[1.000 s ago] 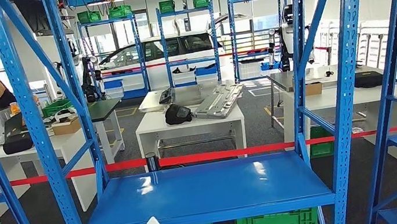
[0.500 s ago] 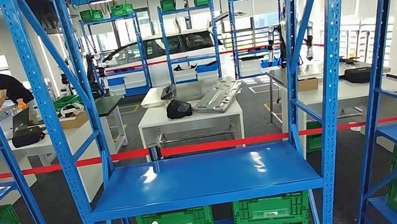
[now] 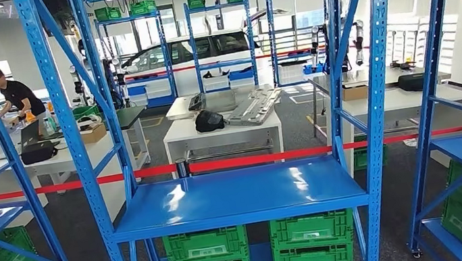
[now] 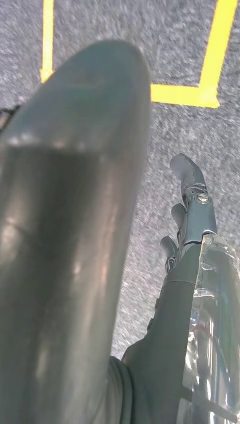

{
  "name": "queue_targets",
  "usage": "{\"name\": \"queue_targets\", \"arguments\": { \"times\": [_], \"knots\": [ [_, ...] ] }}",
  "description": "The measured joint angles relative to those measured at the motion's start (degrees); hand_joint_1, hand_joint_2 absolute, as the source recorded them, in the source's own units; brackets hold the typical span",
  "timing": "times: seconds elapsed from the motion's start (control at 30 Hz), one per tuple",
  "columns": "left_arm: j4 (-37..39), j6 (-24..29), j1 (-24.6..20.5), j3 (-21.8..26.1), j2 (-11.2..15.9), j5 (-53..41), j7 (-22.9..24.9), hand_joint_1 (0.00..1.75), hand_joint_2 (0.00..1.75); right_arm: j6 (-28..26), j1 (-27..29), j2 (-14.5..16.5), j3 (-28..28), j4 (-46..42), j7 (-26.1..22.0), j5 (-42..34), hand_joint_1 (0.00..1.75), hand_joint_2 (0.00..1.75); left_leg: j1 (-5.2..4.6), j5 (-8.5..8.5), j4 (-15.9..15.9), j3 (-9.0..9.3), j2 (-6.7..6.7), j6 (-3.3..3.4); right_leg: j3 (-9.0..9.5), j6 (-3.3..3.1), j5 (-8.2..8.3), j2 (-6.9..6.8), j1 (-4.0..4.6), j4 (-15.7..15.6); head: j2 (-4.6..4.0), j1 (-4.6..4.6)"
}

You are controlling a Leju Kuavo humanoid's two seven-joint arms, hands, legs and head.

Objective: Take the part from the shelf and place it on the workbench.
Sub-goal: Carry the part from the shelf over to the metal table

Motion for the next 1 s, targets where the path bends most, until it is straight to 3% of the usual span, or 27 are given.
{"name": "queue_targets", "arguments": {
  "times": [0.07,0.13,0.17,0.2,0.23,0.27,0.33,0.4,0.43,0.5,0.53,0.6,0.67,0.7,0.73,0.77,0.83,0.9,0.93,1.0],
  "knots": [
    [-0.3,0.0,-0.2,-0.2,0.0,0.0,0.0,1.75,1.75,0.1,0.1,-0.3,-0.1,0.4,-0.1,-0.7,0.00,0.00,0.27,1.68,-1.1,-0.61,0.27,0.79,-1.37,-0.15,-2.35,0.11,0.24,2.2,0.00,0.10],
    [-0.4,0.0,-0.4,-0.4,0.0,0.0,0.0,1.75,1.75,0.3,0.1,-0.7,-0.2,0.6,-0.2,-1.0,0.00,0.00,0.35,2.85,-1.3,-1.85,0.46,1.20,-3.83,-0.71,-7.20,0.18,0.30,9.1,0.00,0.33],
    [-0.4,0.0,-0.4,-0.5,0.0,0.0,0.0,1.75,1.75,0.3,0.1,-0.9,-0.2,0.6,-0.2,-1.1,0.00,0.00,0.30,3.30,-1.0,-2.64,0.59,1.23,-4.79,-0.63,-8.81,0.19,0.25,12.9,0.00,0.39],
    [-0.5,0.0,-0.4,-0.6,0.0,0.1,0.0,1.75,1.75,0.6,0.1,-1.0,-0.3,0.6,-0.2,-1.2,0.00,0.00,0.29,3.68,-0.7,-3.46,0.75,1.17,-5.10,-0.20,-9.24,0.19,0.19,15.5,0.00,0.45],
    [-0.5,0.1,-0.4,-0.7,0.0,0.1,0.0,1.75,1.75,0.9,0.1,-1.1,-0.4,0.6,-0.2,-1.4,0.00,0.00,0.35,3.98,-0.2,-4.33,0.91,1.07,-4.51,0.46,-8.55,0.18,0.12,16.4,0.01,0.49],
    [-0.5,0.2,-0.4,-0.8,0.0,0.1,0.0,1.75,1.75,1.4,0.1,-1.1,-0.5,0.4,-0.2,-1.5,0.00,0.00,0.47,4.18,0.5,-5.30,1.08,0.93,-2.83,1.24,-7.14,0.11,-0.04,15.0,0.01,0.53],
    [-0.6,0.2,-0.4,-0.8,0.1,0.3,0.0,1.75,1.75,2.4,0.0,-0.9,-0.7,-0.1,-0.1,-1.6,0.00,0.00,0.60,4.36,2.2,-7.23,1.40,0.54,2.26,2.23,-5.79,-0.35,-0.22,8.0,0.01,0.63],
    [-1.0,0.3,-0.5,-0.9,0.1,0.4,0.0,1.75,1.75,3.3,0.0,-0.5,-1.0,-1.0,0.0,-1.7,0.00,0.00,0.43,4.65,3.6,-8.65,1.73,0.01,5.40,1.75,-6.88,-0.67,0.01,2.7,0.02,0.63],
    [-1.2,0.3,-0.5,-0.9,0.2,0.4,0.0,1.75,1.75,3.9,0.1,-0.3,-1.1,-1.6,0.1,-1.7,0.00,0.00,0.35,4.94,3.9,-9.06,1.87,-0.33,5.70,1.23,-7.39,-0.61,0.28,1.9,0.02,0.57],
    [-1.4,0.3,-0.5,-1.0,0.3,0.4,0.0,1.75,1.75,5.7,0.7,0.6,-1.5,-3.4,0.2,-1.7,0.00,0.00,0.53,5.16,4.2,-9.51,1.87,-1.02,4.91,0.09,-6.90,-0.38,0.12,1.8,0.01,0.49],
    [-1.4,0.3,-0.5,-1.1,0.4,0.4,0.1,1.75,1.75,6.7,0.9,1.0,-1.7,-4.6,0.3,-1.7,0.00,0.00,0.67,4.23,4.8,-9.83,1.56,-1.43,4.51,-0.59,-6.47,-0.30,0.02,1.9,0.01,0.42],
    [-1.4,0.3,-0.5,-1.2,0.5,0.4,0.2,1.75,1.75,8.1,1.0,2.2,-1.9,-6.9,0.4,-1.8,0.00,0.00,1.00,-0.45,8.9,-11.02,0.67,-2.15,3.55,-1.81,-5.43,-0.15,-0.10,1.8,0.01,0.29],
    [-1.4,0.3,-0.5,-1.4,0.6,0.3,0.3,1.75,1.75,8.9,1.0,3.0,-2.0,-8.7,0.4,-1.8,0.00,0.00,1.23,-5.59,16.2,-12.48,0.26,-2.50,2.13,-2.35,-4.21,0.16,0.12,1.9,0.01,0.15],
    [-1.4,0.3,-0.5,-1.5,0.6,0.3,0.4,1.75,1.75,9.1,1.0,3.4,-2.0,-9.4,0.4,-1.7,0.00,0.00,1.29,-6.56,19.1,-12.68,0.21,-2.51,1.36,-2.40,-3.58,0.34,0.25,1.9,0.01,0.08],
    [-1.4,0.3,-0.5,-1.6,0.7,0.2,0.4,1.75,1.75,9.3,1.0,3.6,-2.1,-9.9,0.4,-1.7,0.00,0.00,1.30,-6.17,20.3,-12.10,0.17,-2.38,0.56,-2.38,-2.93,0.54,0.40,1.9,0.01,0.07],
    [-1.4,0.3,-0.6,-1.7,0.7,0.2,0.5,1.75,1.75,9.4,1.0,3.8,-2.1,-10.3,0.4,-1.7,0.00,0.00,1.26,-4.76,19.4,-10.61,0.08,-2.12,-0.19,-2.33,-2.30,0.75,0.53,1.9,0.01,0.03],
    [-1.5,0.4,-0.8,-1.8,0.7,0.1,0.6,1.75,1.75,9.4,0.9,4.3,-2.3,-10.9,0.4,-1.7,0.00,0.00,0.95,-2.40,12.5,-4.93,-0.82,-0.81,-1.48,-2.17,-1.01,1.29,0.75,1.9,0.02,0.02],
    [-1.6,0.5,-1.2,-2.0,0.7,0.1,0.7,1.75,1.75,9.5,0.8,4.9,-2.5,-11.4,0.4,-1.7,0.00,0.00,0.47,-3.10,4.2,0.64,-1.86,0.27,-2.14,-1.65,0.29,1.78,0.67,1.7,0.03,0.10],
    [-1.7,0.5,-1.4,-2.1,0.7,0.1,0.7,1.75,1.75,9.5,0.7,5.0,-2.5,-11.6,0.3,-1.7,0.00,0.00,0.20,-3.72,2.0,1.95,-2.12,0.55,-2.27,-1.25,0.95,1.98,0.43,1.5,0.03,0.06],
    [-1.7,0.5,-1.6,-2.2,0.7,0.0,0.7,1.75,1.75,9.5,0.8,5.2,-2.7,-12.0,0.3,-1.7,0.00,0.00,0.00,-2.61,0.5,1.82,-1.71,0.83,-2.49,-0.46,2.39,2.48,0.20,0.6,0.01,-0.02]
  ]
}}
